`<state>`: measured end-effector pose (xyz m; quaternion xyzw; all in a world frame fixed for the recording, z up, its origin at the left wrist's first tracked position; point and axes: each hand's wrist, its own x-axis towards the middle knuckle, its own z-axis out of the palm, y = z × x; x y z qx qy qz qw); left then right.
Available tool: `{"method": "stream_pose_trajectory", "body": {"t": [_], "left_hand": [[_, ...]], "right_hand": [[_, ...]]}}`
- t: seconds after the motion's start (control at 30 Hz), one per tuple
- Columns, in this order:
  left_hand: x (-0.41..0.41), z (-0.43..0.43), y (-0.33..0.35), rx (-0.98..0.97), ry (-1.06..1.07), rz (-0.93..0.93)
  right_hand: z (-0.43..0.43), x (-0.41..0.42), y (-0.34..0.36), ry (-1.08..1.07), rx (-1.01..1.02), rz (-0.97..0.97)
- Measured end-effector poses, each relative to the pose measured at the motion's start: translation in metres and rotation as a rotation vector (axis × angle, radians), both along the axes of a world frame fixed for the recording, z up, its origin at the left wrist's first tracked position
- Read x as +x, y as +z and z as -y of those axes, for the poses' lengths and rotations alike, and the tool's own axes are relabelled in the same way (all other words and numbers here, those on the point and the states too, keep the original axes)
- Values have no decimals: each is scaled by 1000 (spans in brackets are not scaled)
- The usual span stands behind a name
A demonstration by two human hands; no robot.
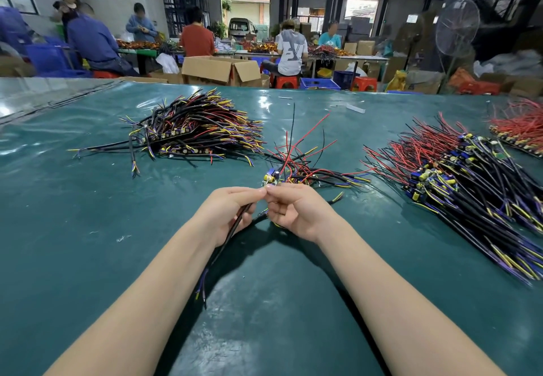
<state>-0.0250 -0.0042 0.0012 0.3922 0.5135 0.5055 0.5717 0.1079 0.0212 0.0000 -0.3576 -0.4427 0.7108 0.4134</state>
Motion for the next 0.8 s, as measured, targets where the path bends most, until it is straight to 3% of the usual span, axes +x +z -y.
{"method": "stream_pose_trajectory", "body": {"t": [0.13,0.27,0.33,0.5,0.57,0.8], "left_hand": [[-2,2,0,75,-2,-94],[-2,4,0,52,-76,-228],[-1,3,1,0,-128,-171],[-3,5,7,-223,-213,281],[-3,6,8,-261,-236,373],[-1,9,7,-77,-210,287]], "right_hand": [[0,4,1,11,49,130],[-2,4,1,-33,51,68],[-2,4,0,-51,144,78],[0,4,3,-89,300,35],[0,4,2,-117,319,8],[-1,4,2,-94,312,-44]]}}
